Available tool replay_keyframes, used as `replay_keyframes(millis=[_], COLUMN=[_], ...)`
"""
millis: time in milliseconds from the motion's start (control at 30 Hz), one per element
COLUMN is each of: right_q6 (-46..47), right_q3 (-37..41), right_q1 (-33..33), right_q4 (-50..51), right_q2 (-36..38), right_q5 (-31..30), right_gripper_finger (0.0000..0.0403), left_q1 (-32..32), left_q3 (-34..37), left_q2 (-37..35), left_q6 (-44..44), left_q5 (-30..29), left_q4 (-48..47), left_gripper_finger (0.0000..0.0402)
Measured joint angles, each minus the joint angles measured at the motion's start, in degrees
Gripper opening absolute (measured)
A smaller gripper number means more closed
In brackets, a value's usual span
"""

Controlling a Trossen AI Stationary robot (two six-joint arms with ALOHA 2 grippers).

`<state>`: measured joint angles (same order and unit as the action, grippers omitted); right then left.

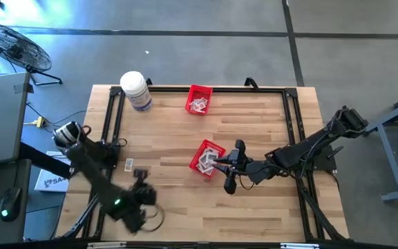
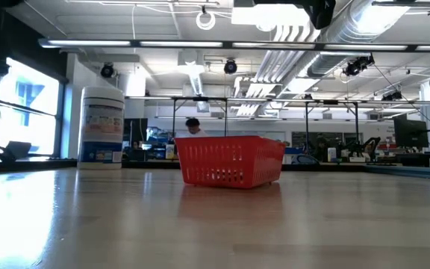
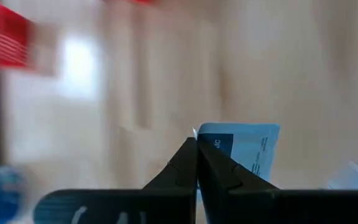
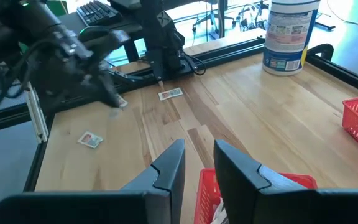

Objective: Pick & Place First Aid Supplies
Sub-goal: Put the white towelette pack into the bottom red bin

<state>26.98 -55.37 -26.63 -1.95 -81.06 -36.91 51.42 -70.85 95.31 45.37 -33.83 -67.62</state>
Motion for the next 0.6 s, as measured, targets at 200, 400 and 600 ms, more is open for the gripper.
replay_keyframes(millis=[200,400,600], right_q6=[-0.2,-0.3,-0.4], right_q3=[0.0,0.0,0.0], right_q1=[0.0,-0.2,-0.1], right_q4=[0.0,1.4,2.1], right_q2=[0.0,0.0,0.0], right_q5=[0.9,5.9,5.8], right_gripper_finger=[0.0078,0.0078,0.0078], left_q1=[-14.9,-28.8,-37.7], left_q3=[0.1,0.1,0.1], left_q2=[-2.5,-2.8,-2.8], left_q6=[-15.7,-35.5,-52.4], left_q5=[-9.3,-4.8,7.8], left_q4=[3.2,17.4,39.8], left_gripper_finger=[0.0,0.0,0.0])
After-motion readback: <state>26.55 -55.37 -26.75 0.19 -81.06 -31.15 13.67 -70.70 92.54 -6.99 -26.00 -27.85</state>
